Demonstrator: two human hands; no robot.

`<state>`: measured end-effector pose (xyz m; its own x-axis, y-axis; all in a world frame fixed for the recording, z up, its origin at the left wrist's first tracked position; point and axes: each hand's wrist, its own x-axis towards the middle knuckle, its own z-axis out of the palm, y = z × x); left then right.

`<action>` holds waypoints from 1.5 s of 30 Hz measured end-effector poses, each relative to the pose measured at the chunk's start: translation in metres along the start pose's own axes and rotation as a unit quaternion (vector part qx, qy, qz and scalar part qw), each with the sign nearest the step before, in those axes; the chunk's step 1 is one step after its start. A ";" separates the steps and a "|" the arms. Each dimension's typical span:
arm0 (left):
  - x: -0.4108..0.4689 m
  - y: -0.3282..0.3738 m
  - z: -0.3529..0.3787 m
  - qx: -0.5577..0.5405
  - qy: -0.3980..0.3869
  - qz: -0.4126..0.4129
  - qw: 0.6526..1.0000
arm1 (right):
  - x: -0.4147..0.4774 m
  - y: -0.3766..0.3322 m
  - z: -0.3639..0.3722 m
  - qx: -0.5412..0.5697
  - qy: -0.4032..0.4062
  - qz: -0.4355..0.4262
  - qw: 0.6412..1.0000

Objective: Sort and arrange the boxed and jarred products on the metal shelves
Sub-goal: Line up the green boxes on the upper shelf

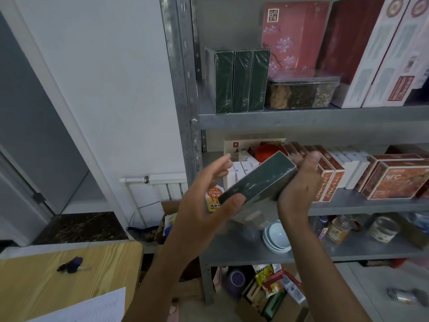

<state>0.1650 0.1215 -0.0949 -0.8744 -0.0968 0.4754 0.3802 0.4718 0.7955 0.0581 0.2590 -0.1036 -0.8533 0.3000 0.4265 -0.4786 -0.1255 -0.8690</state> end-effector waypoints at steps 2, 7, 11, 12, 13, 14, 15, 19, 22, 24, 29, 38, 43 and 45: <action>0.005 0.003 0.005 0.067 -0.035 -0.014 0.997 | -0.002 -0.001 0.004 -0.046 -0.026 -0.063 0.997; 0.009 -0.004 0.017 0.111 -0.001 -0.029 0.993 | -0.005 -0.005 0.012 -0.133 -0.075 -0.129 0.980; 0.011 -0.015 0.013 0.044 0.041 -0.109 0.992 | 0.003 0.000 0.007 -0.156 -0.147 -0.114 0.970; 0.011 -0.017 0.011 0.002 0.053 -0.138 0.989 | 0.005 0.003 0.001 -0.170 -0.153 -0.112 0.967; 0.011 -0.019 0.008 -0.043 0.075 -0.162 0.983 | 0.009 0.007 -0.006 -0.184 -0.151 -0.095 0.967; 0.011 -0.021 0.004 -0.085 0.103 -0.184 0.974 | 0.011 0.010 -0.014 -0.188 -0.144 -0.056 0.970; 0.011 -0.022 0.000 -0.121 0.129 -0.206 0.962 | 0.013 0.012 -0.022 -0.170 -0.143 -0.001 0.975; 0.014 -0.022 -0.012 -0.252 0.143 -0.300 0.909 | 0.013 0.018 -0.048 0.011 -0.233 0.236 0.943; 0.017 -0.023 -0.011 -0.272 0.131 -0.358 0.884 | 0.015 0.020 -0.049 0.059 -0.314 0.296 0.900; 0.020 -0.026 -0.007 -0.280 0.122 -0.376 0.875 | 0.016 0.017 -0.046 0.067 -0.313 0.307 0.896; 0.024 -0.031 -0.011 -0.300 0.072 -0.386 0.870 | 0.023 0.011 -0.044 0.086 -0.256 0.328 0.905; 0.014 -0.037 0.011 0.192 -0.038 -0.013 0.981 | 0.019 0.005 -0.033 0.031 -0.117 0.284 0.951; 0.011 -0.043 0.034 0.336 -0.001 0.153 0.929 | 0.014 -0.003 -0.026 0.037 -0.107 0.271 0.956; 0.012 -0.044 0.039 0.353 0.050 0.163 0.920 | 0.009 -0.007 -0.025 0.031 -0.122 0.261 0.957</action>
<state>0.1257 0.1334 -0.1387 -0.7027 0.0868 0.7062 0.2955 0.9385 0.1787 0.0585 0.2863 -0.1001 -0.9988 -0.0483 -0.0086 0.0208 -0.2566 -0.9663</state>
